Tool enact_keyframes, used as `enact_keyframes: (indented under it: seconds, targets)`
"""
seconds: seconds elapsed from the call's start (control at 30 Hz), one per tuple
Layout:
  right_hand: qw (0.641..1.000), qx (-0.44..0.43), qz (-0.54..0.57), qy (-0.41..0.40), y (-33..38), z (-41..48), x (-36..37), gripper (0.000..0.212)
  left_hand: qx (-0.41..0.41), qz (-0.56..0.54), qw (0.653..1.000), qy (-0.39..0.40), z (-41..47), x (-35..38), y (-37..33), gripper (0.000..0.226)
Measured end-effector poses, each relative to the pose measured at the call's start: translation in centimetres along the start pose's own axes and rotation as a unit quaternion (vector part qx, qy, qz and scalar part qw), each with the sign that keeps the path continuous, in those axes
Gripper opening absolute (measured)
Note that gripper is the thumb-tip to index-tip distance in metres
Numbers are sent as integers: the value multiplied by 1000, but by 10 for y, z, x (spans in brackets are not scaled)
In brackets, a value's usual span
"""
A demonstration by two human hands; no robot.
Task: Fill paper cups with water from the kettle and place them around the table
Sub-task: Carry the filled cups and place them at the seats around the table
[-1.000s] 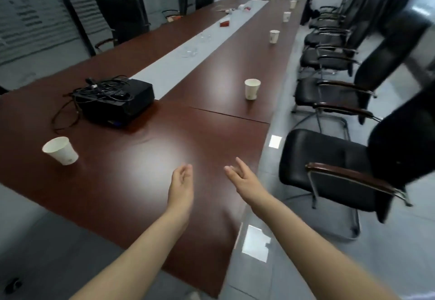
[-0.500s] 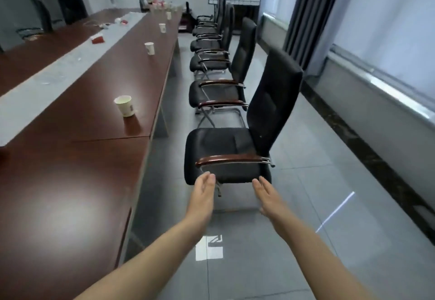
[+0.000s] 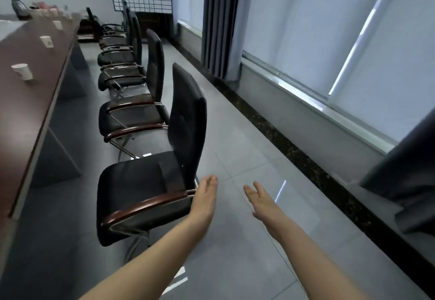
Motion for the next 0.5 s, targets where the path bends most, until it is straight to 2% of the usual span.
enact_keyframes:
  seconds: [0.3, 0.5]
  targets:
    - [997, -4, 47, -67, 30, 110, -100, 70, 18, 17, 999, 38, 123, 87, -45, 46]
    - [994, -24, 74, -70, 44, 208, -168, 70, 22, -18, 999, 18, 211, 150, -70, 49]
Point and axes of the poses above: each hand's wrist, its own z-axis towards the middle knuckle, its own x-axis out of the palm, y = z × x, the point moved 4 cm from there along z, towards the middle knuckle, and after that the axes turned 8 degrees about -z, right-handed, at the moved point
